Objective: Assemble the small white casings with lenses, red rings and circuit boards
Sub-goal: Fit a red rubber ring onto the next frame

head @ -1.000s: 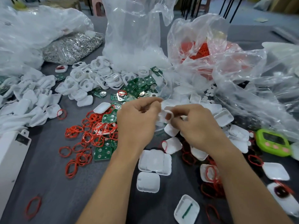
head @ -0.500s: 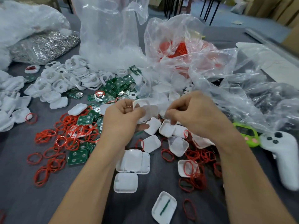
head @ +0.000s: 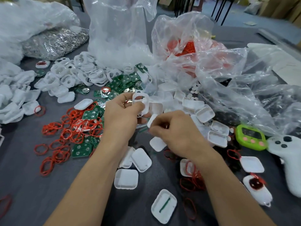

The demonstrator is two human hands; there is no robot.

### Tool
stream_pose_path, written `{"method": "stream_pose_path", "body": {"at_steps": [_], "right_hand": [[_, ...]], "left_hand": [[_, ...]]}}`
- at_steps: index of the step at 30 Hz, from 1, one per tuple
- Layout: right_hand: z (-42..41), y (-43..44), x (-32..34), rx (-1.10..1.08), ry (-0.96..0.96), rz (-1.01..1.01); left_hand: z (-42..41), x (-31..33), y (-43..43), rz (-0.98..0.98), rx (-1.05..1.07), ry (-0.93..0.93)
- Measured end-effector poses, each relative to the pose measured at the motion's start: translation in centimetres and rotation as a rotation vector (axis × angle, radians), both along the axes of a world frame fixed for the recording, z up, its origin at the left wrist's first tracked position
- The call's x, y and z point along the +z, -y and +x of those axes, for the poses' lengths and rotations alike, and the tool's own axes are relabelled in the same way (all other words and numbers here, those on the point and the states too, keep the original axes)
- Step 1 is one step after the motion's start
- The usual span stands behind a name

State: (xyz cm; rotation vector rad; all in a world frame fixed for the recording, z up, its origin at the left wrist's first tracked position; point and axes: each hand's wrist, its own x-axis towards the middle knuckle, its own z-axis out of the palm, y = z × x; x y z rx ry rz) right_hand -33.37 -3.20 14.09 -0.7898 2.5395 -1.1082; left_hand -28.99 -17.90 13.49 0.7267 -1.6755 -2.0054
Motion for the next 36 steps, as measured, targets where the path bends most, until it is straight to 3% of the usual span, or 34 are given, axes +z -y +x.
{"method": "stream_pose_path", "body": {"at_steps": [7,12,16,20,23,28,31,34,36], "right_hand": [[-1.5,-1.4,0.4,-0.252,0.305,-0.611],[-2.2,-1.6,0.0,-0.363,0.297,-0.731],[-2.4,-1.7,0.1,-0.351,0.324,-0.797],[-1.7,-1.4,0.5,-0.215,0.395,-0.912],[-1.5,-1.3,0.5,-0.175,0.305,-0.891],[-0.9,-0.9,0.0,-0.239,0.000,-0.714],[-0.6,-0.7,-0.4,-0.254,-0.123,-0.622],[-0.6,-0.7,-0.6,-0.338,-0.165,-0.599],[-0.8,-0.9,-0.6,-0.418,-0.169,-0.594]], "left_hand": [[-0.4,-0.3,-1.0,-0.017,-0.116,0.045],[0.0,-0.4,-1.8,-0.210,-0.129,0.054],[0.5,0.6,-2.2,0.124,-0.312,-0.015],[0.3,0.3,-2.7,0.206,-0.408,0.064],[0.2,0.2,-3.3,0.216,-0.383,0.035],[0.4,-0.4,-4.1,0.045,-0.209,-0.033],[0.6,0.1,-4.1,0.179,-0.071,-0.043],[0.6,0.6,-3.7,0.299,-0.145,-0.060],[0.7,0.7,-3.6,0.264,-0.272,-0.046]]}}
